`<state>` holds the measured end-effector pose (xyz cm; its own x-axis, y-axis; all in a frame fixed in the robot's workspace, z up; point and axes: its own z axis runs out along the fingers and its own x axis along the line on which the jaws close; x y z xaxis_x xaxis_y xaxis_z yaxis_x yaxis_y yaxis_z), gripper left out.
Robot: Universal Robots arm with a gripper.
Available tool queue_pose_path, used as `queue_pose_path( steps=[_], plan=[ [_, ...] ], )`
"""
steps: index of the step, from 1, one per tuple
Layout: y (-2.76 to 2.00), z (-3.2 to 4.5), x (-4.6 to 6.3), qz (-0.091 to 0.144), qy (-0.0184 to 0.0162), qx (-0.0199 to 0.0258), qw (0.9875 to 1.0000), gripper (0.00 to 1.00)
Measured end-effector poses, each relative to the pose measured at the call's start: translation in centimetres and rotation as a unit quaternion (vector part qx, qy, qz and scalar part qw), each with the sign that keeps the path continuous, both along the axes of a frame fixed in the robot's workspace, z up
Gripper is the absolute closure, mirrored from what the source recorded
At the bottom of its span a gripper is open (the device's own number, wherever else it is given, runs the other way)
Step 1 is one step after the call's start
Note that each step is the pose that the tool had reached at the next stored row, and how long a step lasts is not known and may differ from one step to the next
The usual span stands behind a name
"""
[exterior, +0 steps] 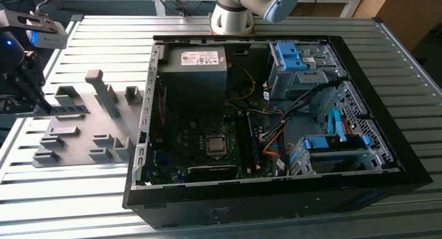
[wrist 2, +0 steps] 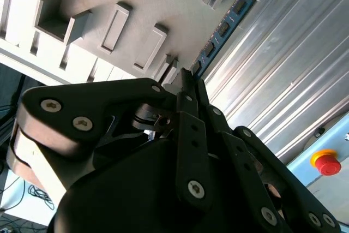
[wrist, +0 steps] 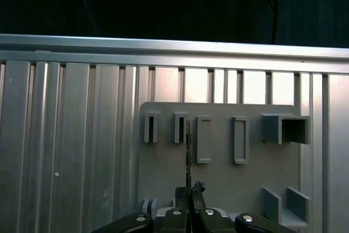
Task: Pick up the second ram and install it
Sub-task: 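Pick up the second ram and move it above second insertion slot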
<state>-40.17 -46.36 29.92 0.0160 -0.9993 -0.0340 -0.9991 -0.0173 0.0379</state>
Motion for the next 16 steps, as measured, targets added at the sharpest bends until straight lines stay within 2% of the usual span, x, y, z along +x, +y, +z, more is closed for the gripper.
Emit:
queue_pose_path(
  steps=[16],
  plan=[
    [0.0,1.09,0.0,0.0,0.0,0.0,1.0,0.86]
  ],
)
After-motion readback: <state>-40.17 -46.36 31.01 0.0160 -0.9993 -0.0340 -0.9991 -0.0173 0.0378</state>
